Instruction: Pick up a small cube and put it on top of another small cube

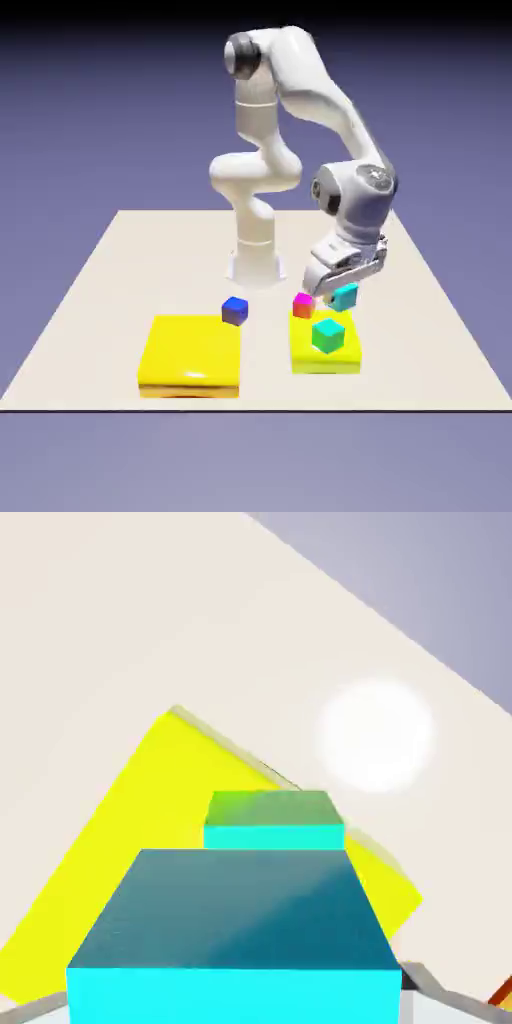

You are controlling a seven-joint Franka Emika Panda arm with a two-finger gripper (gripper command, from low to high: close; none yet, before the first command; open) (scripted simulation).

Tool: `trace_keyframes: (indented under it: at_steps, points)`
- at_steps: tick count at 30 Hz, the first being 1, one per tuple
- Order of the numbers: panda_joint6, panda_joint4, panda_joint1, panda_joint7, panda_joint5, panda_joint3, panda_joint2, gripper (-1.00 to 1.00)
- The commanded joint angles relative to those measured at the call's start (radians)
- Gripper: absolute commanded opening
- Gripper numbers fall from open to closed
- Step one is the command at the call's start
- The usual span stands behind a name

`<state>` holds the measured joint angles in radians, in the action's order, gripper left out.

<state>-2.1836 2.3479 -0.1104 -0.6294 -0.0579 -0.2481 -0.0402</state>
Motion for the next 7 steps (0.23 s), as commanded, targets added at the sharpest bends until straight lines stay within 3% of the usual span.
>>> trace_keyframes:
  at_steps: [1, 4, 5, 7]
  points:
    - [-0.044, 0.018, -0.024, -0.01, -0.015, 0.004, -0.027, -1.0]
    - [-0.139, 0.057, -0.027, -0.028, -0.039, 0.011, -0.086, -1.0]
    - [-0.139, 0.057, -0.027, -0.028, -0.039, 0.011, -0.086, 1.0]
    - [-0.096, 0.039, -0.026, -0.02, -0.028, 0.008, -0.059, 1.0]
